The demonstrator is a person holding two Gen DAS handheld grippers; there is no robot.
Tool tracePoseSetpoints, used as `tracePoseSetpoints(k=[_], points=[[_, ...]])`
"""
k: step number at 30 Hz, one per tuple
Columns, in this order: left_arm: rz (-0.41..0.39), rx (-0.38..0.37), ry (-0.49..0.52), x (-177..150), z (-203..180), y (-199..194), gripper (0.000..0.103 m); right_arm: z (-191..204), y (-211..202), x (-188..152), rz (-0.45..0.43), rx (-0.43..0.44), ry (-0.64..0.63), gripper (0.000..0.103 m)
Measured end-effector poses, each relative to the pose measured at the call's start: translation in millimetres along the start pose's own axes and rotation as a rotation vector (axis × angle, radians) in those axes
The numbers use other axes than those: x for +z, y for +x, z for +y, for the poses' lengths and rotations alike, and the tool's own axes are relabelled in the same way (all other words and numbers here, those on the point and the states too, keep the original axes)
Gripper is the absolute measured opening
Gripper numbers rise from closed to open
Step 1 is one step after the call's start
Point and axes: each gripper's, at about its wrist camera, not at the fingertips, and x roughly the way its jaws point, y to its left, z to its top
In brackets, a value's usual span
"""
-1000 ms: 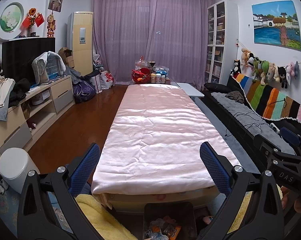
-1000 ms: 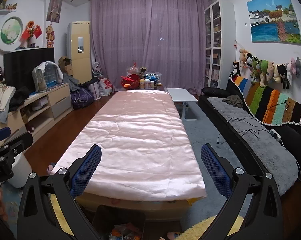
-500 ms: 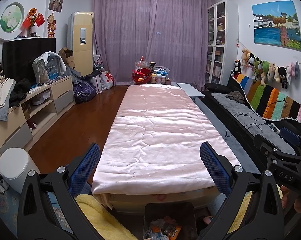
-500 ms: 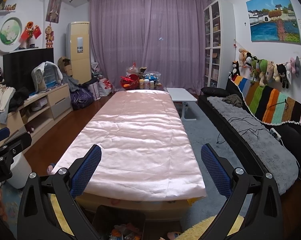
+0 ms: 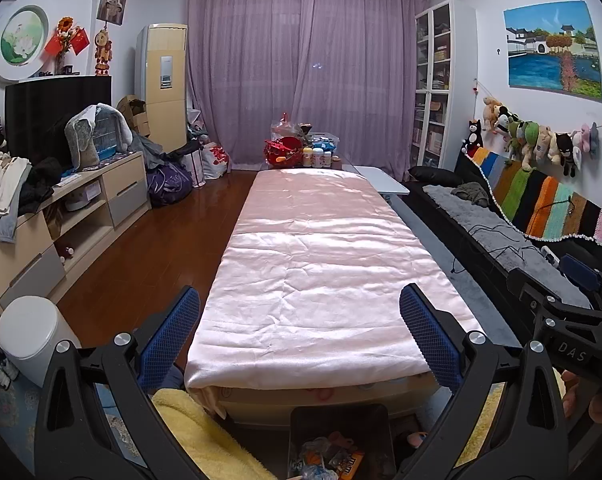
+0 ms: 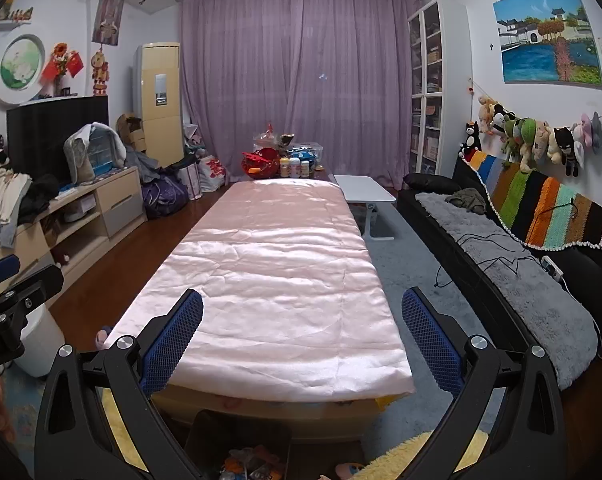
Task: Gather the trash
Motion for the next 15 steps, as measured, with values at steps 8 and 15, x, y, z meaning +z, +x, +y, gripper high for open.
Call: tracePoseSetpoints(k=[8,15], points=[[-0.003,-0.001,0.001,-0.1,1.6,-1.6,0.095,0.1,-0.1,-0.1,0.001,0.001,-0.002,0.1],[-0.008,-0.002,0.001,1.6,2.6,-3.2,0.095,1.2,-0.8,1.1,-0.003,0.002,-0.005,0.1]])
